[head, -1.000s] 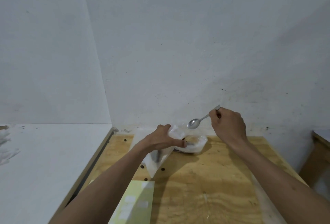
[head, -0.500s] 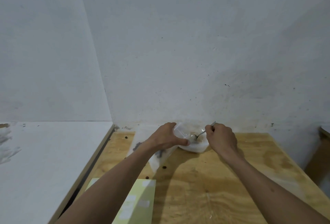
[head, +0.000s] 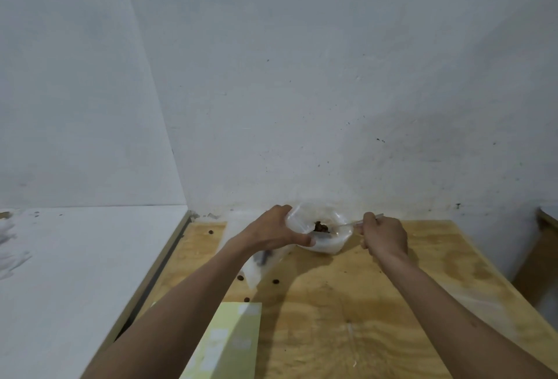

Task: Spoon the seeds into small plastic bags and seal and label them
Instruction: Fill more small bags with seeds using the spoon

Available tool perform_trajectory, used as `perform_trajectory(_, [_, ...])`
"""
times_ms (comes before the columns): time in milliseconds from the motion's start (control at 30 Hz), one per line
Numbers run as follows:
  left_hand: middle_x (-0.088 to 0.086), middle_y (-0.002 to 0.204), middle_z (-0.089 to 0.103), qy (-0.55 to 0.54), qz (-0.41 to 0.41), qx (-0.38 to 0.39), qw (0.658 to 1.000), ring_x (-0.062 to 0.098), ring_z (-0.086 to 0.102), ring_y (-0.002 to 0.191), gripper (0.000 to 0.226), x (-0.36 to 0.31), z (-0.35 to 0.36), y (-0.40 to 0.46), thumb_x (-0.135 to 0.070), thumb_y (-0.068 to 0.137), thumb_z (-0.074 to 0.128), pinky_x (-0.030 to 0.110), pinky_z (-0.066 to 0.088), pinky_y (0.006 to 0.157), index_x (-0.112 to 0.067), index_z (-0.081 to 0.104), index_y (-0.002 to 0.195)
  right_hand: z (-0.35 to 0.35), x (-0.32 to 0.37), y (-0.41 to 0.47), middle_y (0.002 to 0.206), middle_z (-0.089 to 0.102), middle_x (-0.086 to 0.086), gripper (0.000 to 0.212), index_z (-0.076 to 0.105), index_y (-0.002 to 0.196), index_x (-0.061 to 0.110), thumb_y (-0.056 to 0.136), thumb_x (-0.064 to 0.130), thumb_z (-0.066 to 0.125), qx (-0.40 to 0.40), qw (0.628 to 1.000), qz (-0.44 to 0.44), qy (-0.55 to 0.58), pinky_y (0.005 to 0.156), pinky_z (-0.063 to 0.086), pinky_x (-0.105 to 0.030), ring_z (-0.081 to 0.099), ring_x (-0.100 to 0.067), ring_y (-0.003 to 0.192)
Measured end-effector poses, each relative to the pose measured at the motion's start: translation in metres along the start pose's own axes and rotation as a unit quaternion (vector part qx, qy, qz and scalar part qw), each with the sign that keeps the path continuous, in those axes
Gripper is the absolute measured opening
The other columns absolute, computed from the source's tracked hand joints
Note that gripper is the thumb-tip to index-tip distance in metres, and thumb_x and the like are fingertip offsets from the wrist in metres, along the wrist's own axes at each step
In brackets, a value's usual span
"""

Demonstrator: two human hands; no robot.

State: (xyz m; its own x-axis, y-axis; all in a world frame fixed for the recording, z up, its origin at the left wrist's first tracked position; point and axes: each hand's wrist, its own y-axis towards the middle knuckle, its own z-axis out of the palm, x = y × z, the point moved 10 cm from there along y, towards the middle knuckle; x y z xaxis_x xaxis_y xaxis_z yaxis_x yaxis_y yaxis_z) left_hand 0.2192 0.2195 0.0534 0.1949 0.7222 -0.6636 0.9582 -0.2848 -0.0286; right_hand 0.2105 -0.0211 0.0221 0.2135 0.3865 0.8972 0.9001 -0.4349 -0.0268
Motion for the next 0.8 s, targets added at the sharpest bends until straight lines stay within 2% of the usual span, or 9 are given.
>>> perform_trajectory(67, [-0.011, 0.072, 0.056, -0.007, -0.001, -0.006, 1.0, 0.007, 0.052, 0.063, 0.031, 0.002, -0.002, 0.0, -0.035, 0.074, 0.087, 0.022, 0.037, 0.059, -0.023, 0.059, 0.079, -0.01, 0.007, 0.002, 0.074, 0.073, -0.016, 0.042, 0.074, 0.079, -0.001, 0.096, 0.026, 0.047, -0.01, 1.0, -0.014, 0.006, 0.063, 0.055, -0.04, 0.066, -0.033, 0.064])
perform_trajectory(133, [-0.006, 0.077, 0.063, -0.021, -0.001, -0.011, 1.0, 0.011, 0.057, 0.065, 0.038, 0.005, -0.002, 0.002, -0.04, 0.068, 0.089, 0.023, 0.041, 0.061, -0.016, 0.064, 0.083, -0.018, 0.013, 0.003, 0.072, 0.073, -0.009, 0.038, 0.073, 0.073, 0.008, 0.096, 0.025, 0.047, -0.015, 1.0, -0.021, 0.016, 0.065, 0.056, -0.04, 0.066, -0.031, 0.063])
perform_trajectory(200, [0.0, 0.098, 0.065, -0.023, 0.0, -0.024, 0.999, 0.015, 0.063, 0.079, 0.046, 0.008, -0.004, 0.004, -0.05, 0.064, 0.088, 0.024, 0.044, 0.065, -0.02, 0.065, 0.091, -0.025, 0.019, 0.002, 0.067, 0.071, -0.006, 0.037, 0.072, 0.071, 0.013, 0.096, 0.024, 0.047, -0.015, 0.999, -0.021, 0.028, 0.062, 0.052, -0.036, 0.062, -0.026, 0.058])
perform_trajectory(267, [0.0, 0.117, 0.059, -0.018, -0.007, -0.043, 0.999, 0.016, 0.061, 0.095, 0.058, 0.01, -0.007, 0.002, -0.058, 0.064, 0.086, 0.026, 0.046, 0.07, -0.024, 0.063, 0.106, -0.032, 0.028, 0.001, 0.064, 0.069, -0.005, 0.037, 0.073, 0.074, 0.012, 0.096, 0.025, 0.046, -0.015, 0.999, -0.025, 0.036, 0.059, 0.048, -0.033, 0.059, -0.022, 0.055])
perform_trajectory(333, [-0.005, 0.124, 0.054, -0.019, -0.012, -0.062, 0.998, 0.015, 0.058, 0.105, 0.067, 0.009, -0.013, -0.004, -0.059, 0.067, 0.083, 0.027, 0.046, 0.076, -0.025, 0.058, 0.119, -0.038, 0.037, 0.001, 0.069, 0.071, -0.004, 0.037, 0.073, 0.075, 0.012, 0.095, 0.026, 0.046, -0.016, 0.998, -0.031, 0.053, 0.059, 0.048, -0.033, 0.06, -0.022, 0.055])
perform_trajectory(500, [-0.012, 0.112, 0.066, -0.096, -0.019, -0.078, 0.992, 0.005, 0.062, 0.103, 0.055, 0.009, -0.026, -0.014, -0.05, 0.07, 0.085, 0.035, 0.053, 0.093, -0.03, 0.061, 0.115, -0.038, 0.072, -0.007, 0.075, 0.074, -0.003, 0.034, 0.074, 0.076, 0.01, 0.093, 0.025, 0.048, 0.006, 0.992, -0.083, 0.09, 0.062, 0.05, -0.037, 0.062, -0.021, 0.055])
perform_trajectory(667, [-0.007, 0.113, 0.064, -0.11, -0.048, -0.086, 0.989, 0.01, 0.06, 0.105, 0.058, 0.015, -0.037, -0.019, -0.054, 0.068, 0.084, 0.038, 0.051, 0.096, -0.025, 0.059, 0.113, -0.026, 0.106, -0.032, 0.078, 0.074, 0.003, 0.034, 0.073, 0.08, 0.01, 0.098, 0.022, 0.048, 0.03, 0.983, -0.178, 0.044, 0.06, 0.048, -0.029, 0.063, -0.016, 0.051])
perform_trajectory(800, [-0.005, 0.111, 0.068, -0.138, -0.044, -0.097, 0.985, 0.01, 0.064, 0.103, 0.053, 0.017, -0.046, -0.025, -0.05, 0.071, 0.084, 0.04, 0.052, 0.097, -0.025, 0.062, 0.113, -0.018, 0.124, -0.05, 0.079, 0.072, 0.007, 0.031, 0.073, 0.085, 0.013, 0.1, 0.021, 0.047, 0.034, 0.968, -0.247, 0.024, 0.064, 0.053, -0.035, 0.064, -0.021, 0.054])
